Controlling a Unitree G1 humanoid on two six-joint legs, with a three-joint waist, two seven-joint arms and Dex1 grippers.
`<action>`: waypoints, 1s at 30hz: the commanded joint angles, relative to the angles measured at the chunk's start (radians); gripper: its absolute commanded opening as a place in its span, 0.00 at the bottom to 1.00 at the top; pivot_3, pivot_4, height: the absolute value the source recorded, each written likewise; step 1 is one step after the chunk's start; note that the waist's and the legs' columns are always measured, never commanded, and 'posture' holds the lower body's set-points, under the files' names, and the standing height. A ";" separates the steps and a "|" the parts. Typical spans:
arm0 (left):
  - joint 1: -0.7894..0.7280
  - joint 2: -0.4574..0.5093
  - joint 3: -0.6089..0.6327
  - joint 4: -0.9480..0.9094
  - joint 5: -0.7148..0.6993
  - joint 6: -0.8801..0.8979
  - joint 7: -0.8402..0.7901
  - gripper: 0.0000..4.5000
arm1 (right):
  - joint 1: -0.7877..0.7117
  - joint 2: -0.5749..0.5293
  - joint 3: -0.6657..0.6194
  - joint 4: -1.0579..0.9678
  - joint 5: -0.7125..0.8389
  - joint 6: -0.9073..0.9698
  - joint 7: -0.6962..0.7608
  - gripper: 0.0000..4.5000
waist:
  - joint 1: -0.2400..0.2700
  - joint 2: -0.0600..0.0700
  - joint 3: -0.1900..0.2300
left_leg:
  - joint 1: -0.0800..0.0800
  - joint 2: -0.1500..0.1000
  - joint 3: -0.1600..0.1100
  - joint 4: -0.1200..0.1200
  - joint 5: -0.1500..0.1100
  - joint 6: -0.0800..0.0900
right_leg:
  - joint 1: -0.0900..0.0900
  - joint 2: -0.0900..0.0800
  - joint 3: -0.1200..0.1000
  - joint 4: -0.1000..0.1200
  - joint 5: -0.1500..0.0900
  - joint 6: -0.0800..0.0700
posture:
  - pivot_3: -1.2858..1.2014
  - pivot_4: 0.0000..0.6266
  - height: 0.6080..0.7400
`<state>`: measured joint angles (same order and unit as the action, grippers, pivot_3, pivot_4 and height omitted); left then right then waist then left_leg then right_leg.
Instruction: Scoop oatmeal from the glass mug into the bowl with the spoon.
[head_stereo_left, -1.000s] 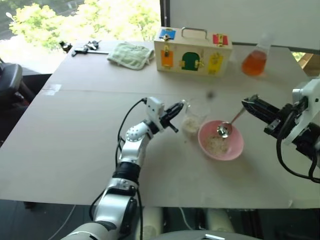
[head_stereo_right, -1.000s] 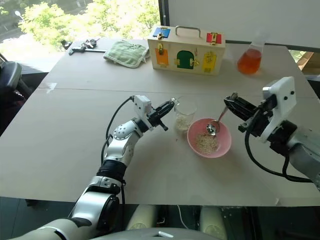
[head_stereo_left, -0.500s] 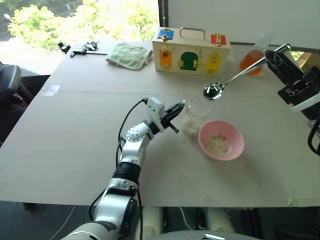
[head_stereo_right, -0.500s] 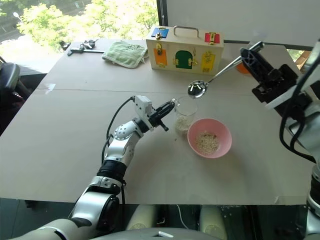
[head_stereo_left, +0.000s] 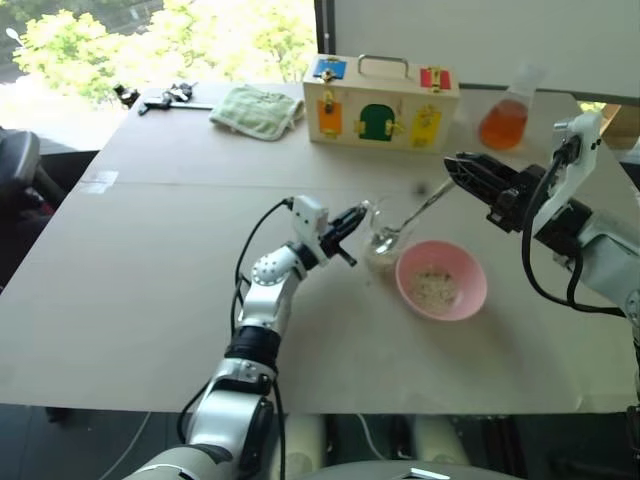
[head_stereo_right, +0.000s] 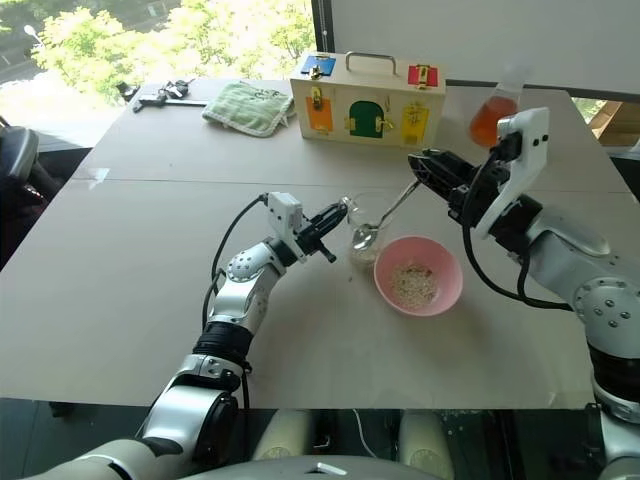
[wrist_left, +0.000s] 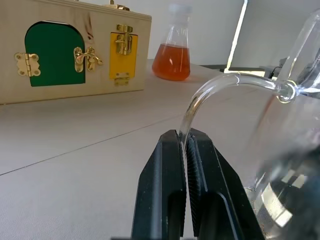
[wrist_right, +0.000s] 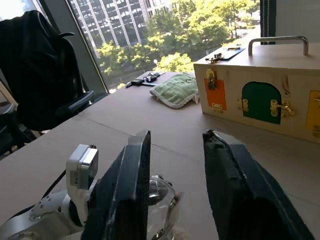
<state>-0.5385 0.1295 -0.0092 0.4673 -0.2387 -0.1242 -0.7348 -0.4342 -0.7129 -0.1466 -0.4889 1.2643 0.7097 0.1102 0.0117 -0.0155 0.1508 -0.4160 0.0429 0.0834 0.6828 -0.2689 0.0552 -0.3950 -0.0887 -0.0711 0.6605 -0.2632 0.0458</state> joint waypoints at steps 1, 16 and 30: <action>0.017 0.018 0.012 -0.018 0.005 -0.014 0.012 0.00 | -0.039 0.026 -0.089 0.004 0.051 -0.024 -0.019 0.72 | 0.000 0.000 0.000 | 0.000 0.000 0.000 0.000 0.000 0.000 | 0.000 0.000 0.000 0.000 0.000 0.000 | 0.52 0.24 1.00; 0.070 0.097 0.036 -0.035 -0.043 0.058 -0.004 0.07 | 0.095 0.078 -0.335 0.070 0.256 -0.050 -0.118 0.73 | -0.003 0.001 -0.001 | 0.002 0.002 0.002 0.000 -0.001 0.002 | 0.000 0.001 0.002 0.001 0.000 0.000 | 0.52 0.24 1.00; 0.145 0.146 0.058 -0.105 -0.038 0.056 0.003 0.99 | 0.259 0.074 -0.371 0.023 0.285 -0.037 -0.073 0.74 | 0.000 0.001 -0.001 | 0.001 0.002 0.003 -0.001 -0.001 0.002 | -0.001 0.001 0.002 0.001 0.000 0.000 | 0.52 0.24 1.00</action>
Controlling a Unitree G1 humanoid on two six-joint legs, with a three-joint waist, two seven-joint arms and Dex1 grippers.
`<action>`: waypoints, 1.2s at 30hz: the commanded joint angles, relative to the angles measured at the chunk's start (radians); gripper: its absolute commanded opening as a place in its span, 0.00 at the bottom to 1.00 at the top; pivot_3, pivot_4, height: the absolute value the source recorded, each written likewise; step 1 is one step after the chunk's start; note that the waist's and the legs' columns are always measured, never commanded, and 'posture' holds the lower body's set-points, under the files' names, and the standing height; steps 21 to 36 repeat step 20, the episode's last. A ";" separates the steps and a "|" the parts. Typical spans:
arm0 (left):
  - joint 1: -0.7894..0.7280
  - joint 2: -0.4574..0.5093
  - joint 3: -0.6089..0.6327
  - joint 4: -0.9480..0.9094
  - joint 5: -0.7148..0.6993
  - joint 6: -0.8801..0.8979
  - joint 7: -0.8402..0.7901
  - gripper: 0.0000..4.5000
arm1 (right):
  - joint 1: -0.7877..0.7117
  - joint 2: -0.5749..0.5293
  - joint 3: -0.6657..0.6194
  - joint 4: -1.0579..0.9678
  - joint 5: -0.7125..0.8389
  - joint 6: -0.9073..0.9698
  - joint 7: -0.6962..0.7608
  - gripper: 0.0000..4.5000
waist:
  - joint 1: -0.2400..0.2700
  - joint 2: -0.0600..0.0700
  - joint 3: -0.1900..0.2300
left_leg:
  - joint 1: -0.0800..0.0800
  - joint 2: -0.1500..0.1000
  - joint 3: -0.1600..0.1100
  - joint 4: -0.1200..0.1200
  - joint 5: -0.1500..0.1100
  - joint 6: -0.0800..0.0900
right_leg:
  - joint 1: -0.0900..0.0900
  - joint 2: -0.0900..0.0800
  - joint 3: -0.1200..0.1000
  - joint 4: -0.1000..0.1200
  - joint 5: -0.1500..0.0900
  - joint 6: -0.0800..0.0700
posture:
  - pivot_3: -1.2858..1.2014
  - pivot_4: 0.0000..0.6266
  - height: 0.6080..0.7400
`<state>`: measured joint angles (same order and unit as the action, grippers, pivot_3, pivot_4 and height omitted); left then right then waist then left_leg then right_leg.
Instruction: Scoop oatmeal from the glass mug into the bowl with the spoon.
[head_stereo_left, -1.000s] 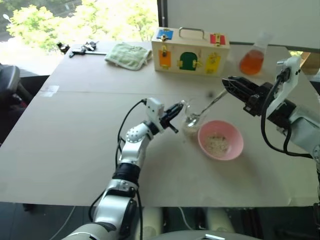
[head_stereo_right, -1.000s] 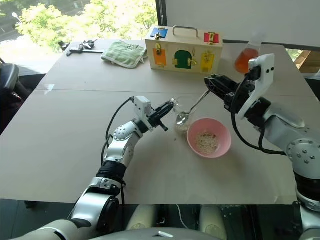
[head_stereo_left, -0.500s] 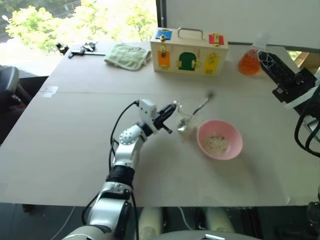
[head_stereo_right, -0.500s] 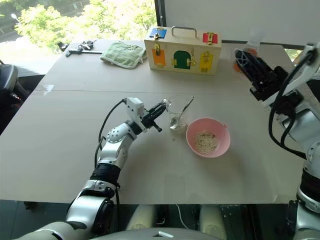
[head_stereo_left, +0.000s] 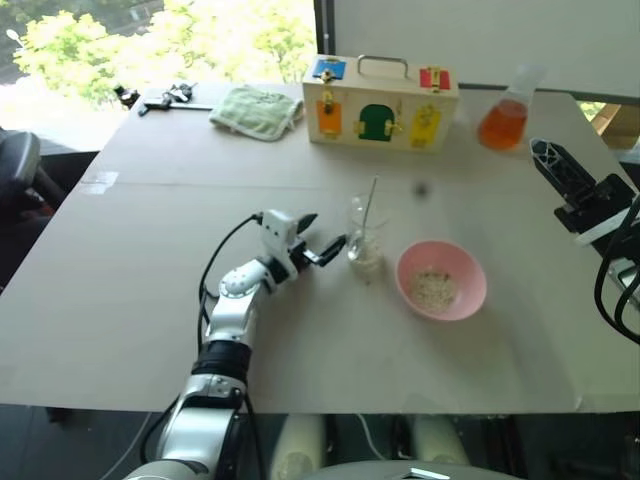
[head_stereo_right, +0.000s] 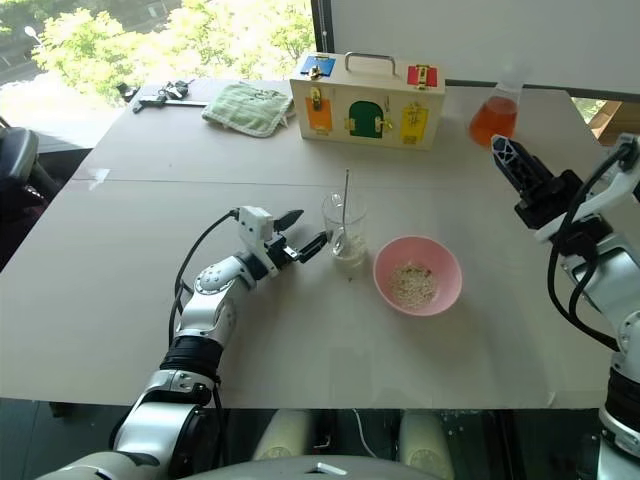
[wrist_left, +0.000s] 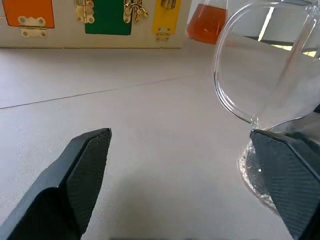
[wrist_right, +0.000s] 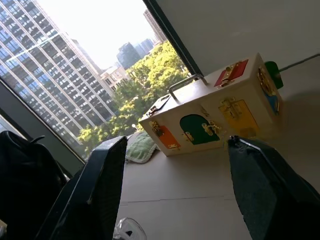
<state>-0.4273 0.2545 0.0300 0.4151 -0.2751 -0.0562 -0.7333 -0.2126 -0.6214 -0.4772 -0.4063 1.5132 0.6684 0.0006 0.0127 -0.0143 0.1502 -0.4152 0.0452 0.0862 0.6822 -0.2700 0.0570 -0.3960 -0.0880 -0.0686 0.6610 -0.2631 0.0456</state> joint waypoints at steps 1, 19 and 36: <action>0.051 0.031 0.025 -0.074 -0.007 -0.009 -0.001 0.99 | 0.069 -0.021 -0.041 -0.076 0.033 0.012 0.057 0.74 | -0.001 0.000 0.000 | 0.000 0.000 0.000 0.000 0.000 0.000 | 0.000 0.000 0.000 0.000 0.000 0.000 | 0.52 0.24 1.00; 0.582 0.283 0.098 -0.479 0.030 0.092 0.023 0.99 | 0.537 -0.056 0.137 0.237 -0.890 -0.546 0.824 0.74 | -0.020 0.016 -0.010 | 0.007 0.003 0.005 -0.002 -0.001 0.001 | 0.001 0.001 0.005 -0.001 -0.001 0.000 | 0.52 0.24 1.00; 0.590 0.282 0.100 -0.489 0.033 0.087 0.030 0.99 | 0.523 -0.058 0.136 0.255 -0.899 -0.554 0.841 0.74 | -0.020 0.016 -0.010 | 0.007 0.003 0.005 -0.002 -0.001 0.001 | 0.001 0.001 0.005 -0.001 -0.001 0.000 | 0.52 0.24 1.00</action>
